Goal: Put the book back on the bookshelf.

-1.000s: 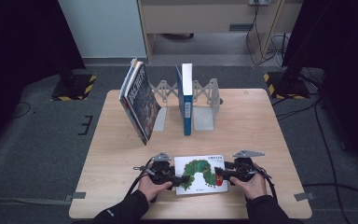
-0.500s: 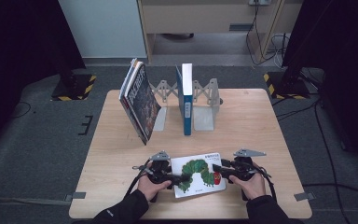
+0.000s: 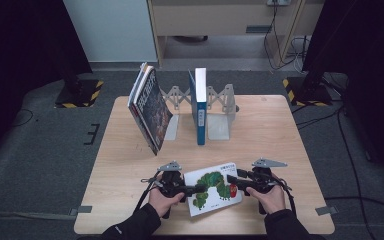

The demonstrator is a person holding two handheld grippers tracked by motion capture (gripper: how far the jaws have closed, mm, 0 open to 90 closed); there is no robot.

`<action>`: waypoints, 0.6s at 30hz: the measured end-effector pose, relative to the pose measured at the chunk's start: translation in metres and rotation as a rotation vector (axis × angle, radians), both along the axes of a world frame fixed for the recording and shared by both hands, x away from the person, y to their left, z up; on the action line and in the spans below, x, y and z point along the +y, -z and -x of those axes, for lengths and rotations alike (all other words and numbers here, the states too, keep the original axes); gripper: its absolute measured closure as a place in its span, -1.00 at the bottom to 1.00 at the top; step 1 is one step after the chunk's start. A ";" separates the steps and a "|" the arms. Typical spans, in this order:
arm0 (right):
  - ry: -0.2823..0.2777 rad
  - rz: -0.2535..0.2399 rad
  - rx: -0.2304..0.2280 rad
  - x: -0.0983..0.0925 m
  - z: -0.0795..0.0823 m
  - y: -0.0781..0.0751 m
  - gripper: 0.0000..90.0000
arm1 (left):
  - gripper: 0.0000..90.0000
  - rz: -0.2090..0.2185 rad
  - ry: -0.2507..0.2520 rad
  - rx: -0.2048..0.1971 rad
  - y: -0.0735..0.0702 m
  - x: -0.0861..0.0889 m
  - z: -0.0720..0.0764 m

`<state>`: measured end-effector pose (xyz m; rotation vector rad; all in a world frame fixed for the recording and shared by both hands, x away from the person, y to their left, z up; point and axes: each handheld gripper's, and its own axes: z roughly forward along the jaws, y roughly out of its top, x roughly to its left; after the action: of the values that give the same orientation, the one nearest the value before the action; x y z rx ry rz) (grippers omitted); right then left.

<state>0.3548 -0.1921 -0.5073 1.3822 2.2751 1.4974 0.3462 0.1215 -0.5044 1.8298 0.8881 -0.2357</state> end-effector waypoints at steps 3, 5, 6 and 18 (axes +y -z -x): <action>0.009 -0.020 -0.006 -0.003 0.000 -0.002 -0.10 | 0.48 -0.003 -0.004 0.003 -0.003 0.001 0.001; 0.021 -0.030 -0.019 -0.006 0.000 -0.004 -0.12 | 0.54 -0.018 -0.011 -0.015 -0.005 0.001 0.001; 0.027 -0.023 -0.027 -0.007 0.000 -0.005 -0.13 | 0.54 -0.023 -0.015 -0.026 -0.006 0.001 0.001; 0.100 0.174 -0.054 -0.024 -0.006 0.002 -0.39 | 0.67 -0.060 -0.059 -0.099 -0.024 0.004 0.003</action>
<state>0.3605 -0.2158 -0.5093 1.3676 2.2087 1.2582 0.3429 0.1257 -0.4800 1.8513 0.8861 -0.0814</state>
